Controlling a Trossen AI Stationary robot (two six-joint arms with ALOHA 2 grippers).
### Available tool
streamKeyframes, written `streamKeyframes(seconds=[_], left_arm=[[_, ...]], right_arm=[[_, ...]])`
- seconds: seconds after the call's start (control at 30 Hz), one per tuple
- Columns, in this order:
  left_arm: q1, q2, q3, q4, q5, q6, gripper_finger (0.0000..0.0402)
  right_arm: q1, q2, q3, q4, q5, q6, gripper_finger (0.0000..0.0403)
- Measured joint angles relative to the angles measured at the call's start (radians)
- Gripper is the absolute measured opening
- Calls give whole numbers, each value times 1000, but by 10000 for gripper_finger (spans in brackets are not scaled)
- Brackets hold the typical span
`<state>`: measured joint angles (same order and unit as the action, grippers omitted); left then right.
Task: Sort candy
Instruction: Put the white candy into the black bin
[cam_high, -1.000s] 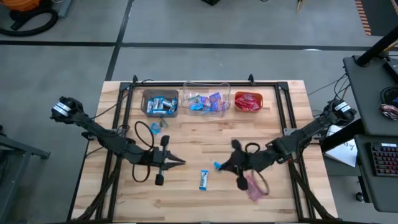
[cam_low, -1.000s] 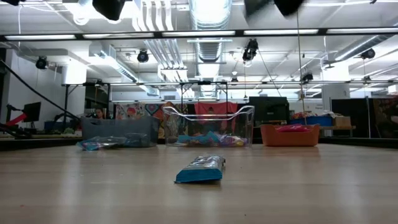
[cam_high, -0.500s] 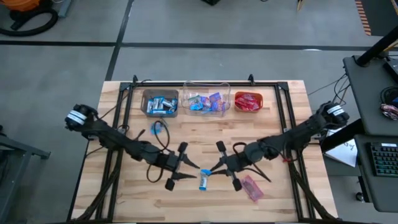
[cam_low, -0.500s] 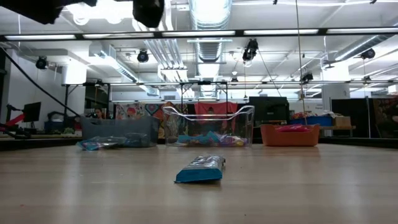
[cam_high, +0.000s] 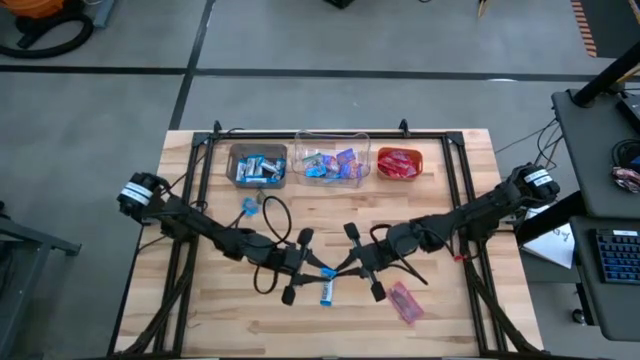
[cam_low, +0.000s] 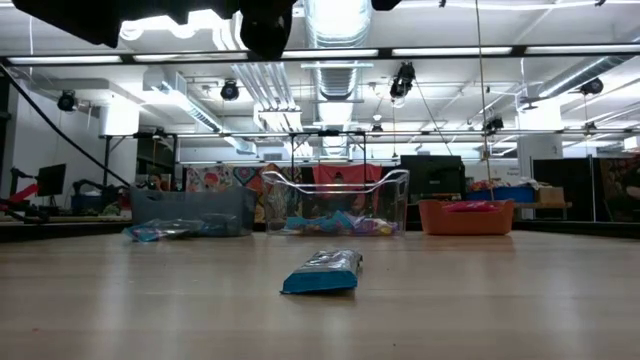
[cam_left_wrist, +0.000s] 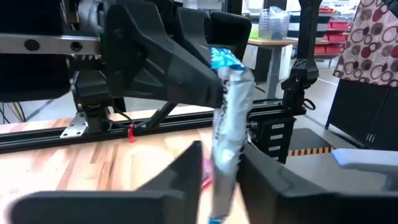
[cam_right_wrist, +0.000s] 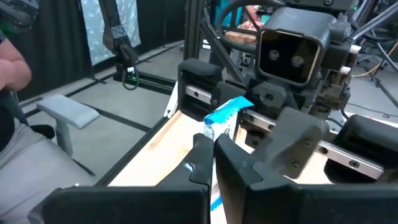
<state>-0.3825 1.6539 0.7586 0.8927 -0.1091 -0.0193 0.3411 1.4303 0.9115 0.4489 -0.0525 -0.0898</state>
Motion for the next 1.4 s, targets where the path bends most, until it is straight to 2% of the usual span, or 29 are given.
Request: streamKeyframes(seconds=[0.1, 0.13, 0.27, 0.4, 0.5, 0.6, 0.77, 0.83, 0.97, 1.1, 1.3, 1.4], left_arm=[[9, 0, 0, -10, 9, -15, 23], [16, -1, 0, -13, 21, -35, 14], [43, -15, 0, -42, 69, -91, 18], [60, -63, 0, -156, 67, -94, 7], [84, -133, 0, -304, 53, -94, 6], [118, -222, 0, -523, -17, -82, 6], [203, -379, 0, -942, -229, -68, 6], [249, -438, 0, -1088, -294, -68, 6], [362, -529, 12, -1309, -344, -40, 6], [514, -560, 42, -1484, -398, 41, 6], [777, -534, 37, -1547, -399, 224, 11], [876, -497, 34, -1547, -399, 269, 12]], right_arm=[[-4, 0, 0, -4, 0, 2, 10], [-4, 0, 0, -5, 0, 1, 13], [-12, -14, 0, -14, 16, 11, 44], [-15, -69, 0, -74, 129, 13, 97], [-14, -114, 2, -157, 268, 51, 137], [-15, -154, 2, -246, 404, 103, 171], [-15, -180, 2, -360, 512, 198, 201], [-15, -173, 2, -380, 518, 222, 204], [-15, -143, 2, -392, 525, 258, 205], [-15, -101, 2, -386, 525, 272, 206], [-15, -55, 2, -387, 525, 306, 206], [-15, -53, 2, -392, 525, 327, 206]])
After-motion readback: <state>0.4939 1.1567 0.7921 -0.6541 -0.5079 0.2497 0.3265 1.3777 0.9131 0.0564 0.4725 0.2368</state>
